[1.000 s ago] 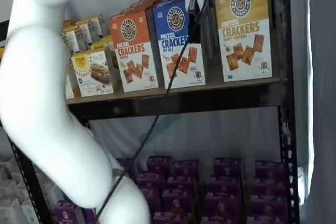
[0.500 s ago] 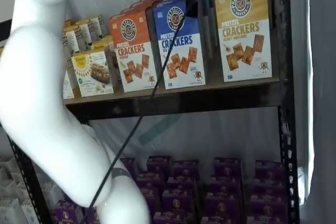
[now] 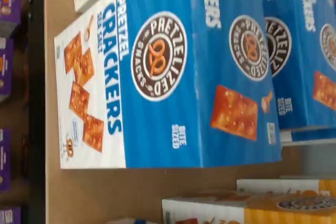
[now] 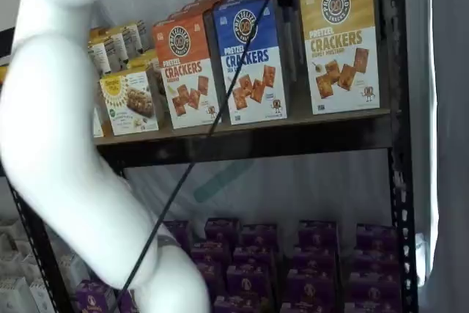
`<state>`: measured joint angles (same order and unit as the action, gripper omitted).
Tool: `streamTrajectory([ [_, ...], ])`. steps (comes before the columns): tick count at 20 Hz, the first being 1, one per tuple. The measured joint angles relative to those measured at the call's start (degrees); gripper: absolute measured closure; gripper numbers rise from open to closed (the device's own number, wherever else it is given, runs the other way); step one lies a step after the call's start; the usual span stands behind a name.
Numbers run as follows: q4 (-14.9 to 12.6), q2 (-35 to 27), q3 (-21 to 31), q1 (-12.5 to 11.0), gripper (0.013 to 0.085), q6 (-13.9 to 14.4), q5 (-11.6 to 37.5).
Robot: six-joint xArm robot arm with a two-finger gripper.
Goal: Retrieve the yellow and white box located on the top shelf, the sixth one from the left
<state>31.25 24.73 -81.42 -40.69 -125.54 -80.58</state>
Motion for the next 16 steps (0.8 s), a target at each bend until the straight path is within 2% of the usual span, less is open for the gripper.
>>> streamTrajectory([
  [7,-4.4,-4.8,-5.1,1.7,0.013,1.0,-1.8],
  [10,-5.1,-6.5,-6.5,1.8,0.013,1.0,-2.4],
  [14,-7.4,-10.4,-11.4,1.9,0.013,1.9,-7.2],
  [16,-7.8,-12.2,-13.5,1.6,0.013,2.0,-9.0],
])
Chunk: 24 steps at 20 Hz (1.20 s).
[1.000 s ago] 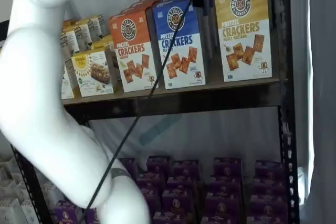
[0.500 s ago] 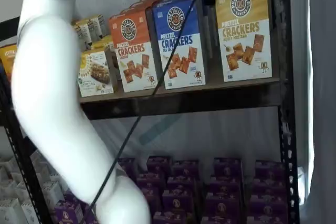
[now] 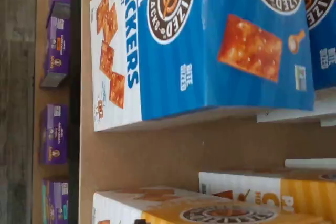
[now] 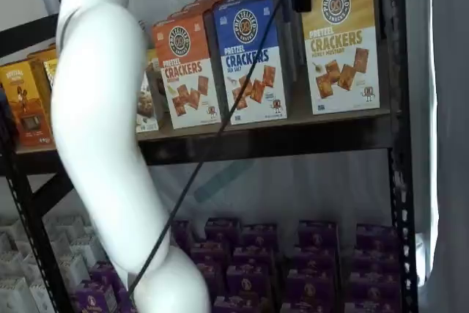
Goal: Retrieve the yellow and white box located on the top shelf, the sixth one from the left
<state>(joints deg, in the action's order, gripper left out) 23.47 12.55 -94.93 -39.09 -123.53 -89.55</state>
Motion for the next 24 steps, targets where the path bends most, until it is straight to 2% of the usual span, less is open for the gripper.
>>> streamTrajectory([
  [4,0.6,-2.2,-2.6,-0.6,0.013,0.1,-1.5],
  [8,-0.3,-3.4,-4.0,-0.4,0.013,0.0,-2.0],
  [24,-3.4,-6.2,-5.4,1.1,0.013,0.0,-1.1],
])
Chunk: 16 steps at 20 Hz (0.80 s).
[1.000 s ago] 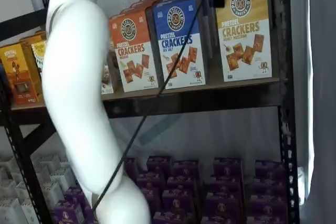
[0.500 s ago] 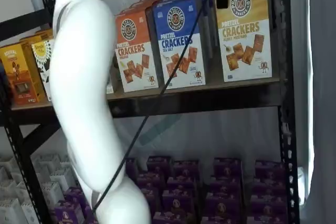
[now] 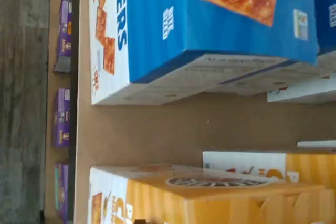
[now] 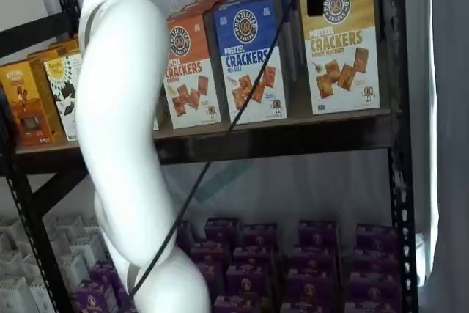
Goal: Retrieve the yellow and white box located on the top shelf, the sixth one from the left
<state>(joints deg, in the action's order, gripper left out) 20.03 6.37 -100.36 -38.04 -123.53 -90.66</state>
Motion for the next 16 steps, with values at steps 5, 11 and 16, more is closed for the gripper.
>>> streamTrajectory([
  [5,-1.5,-1.1,-1.7,0.0,0.013,0.1,-2.5],
  [11,-5.0,-1.1,-2.8,0.7,0.013,0.0,-4.7],
  [16,-7.3,-0.6,-2.9,1.5,0.013,0.2,-5.8],
])
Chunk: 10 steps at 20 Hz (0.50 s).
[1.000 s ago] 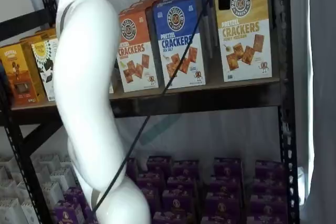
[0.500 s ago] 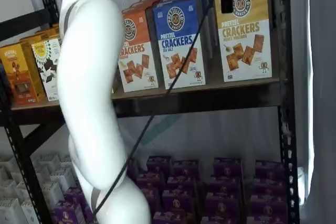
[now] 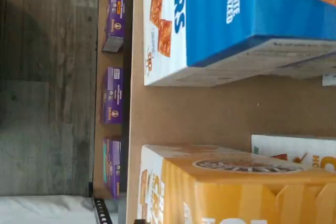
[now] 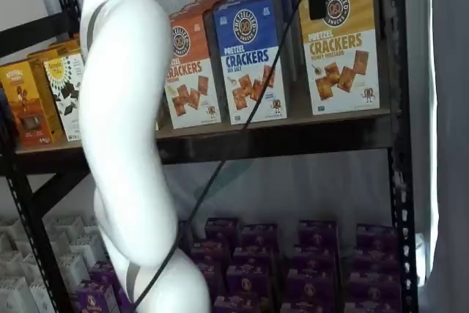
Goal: Retrieve the yellow and white box located on the top shelf, the sixth one from the left
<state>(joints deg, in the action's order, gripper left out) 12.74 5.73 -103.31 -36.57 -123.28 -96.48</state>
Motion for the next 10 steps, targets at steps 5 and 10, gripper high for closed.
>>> streamTrajectory([
  [5,-1.8,0.7,0.6,0.9,0.013,0.3,-0.2],
  [10,-3.0,1.5,1.6,1.4,0.013,0.5,-0.2],
])
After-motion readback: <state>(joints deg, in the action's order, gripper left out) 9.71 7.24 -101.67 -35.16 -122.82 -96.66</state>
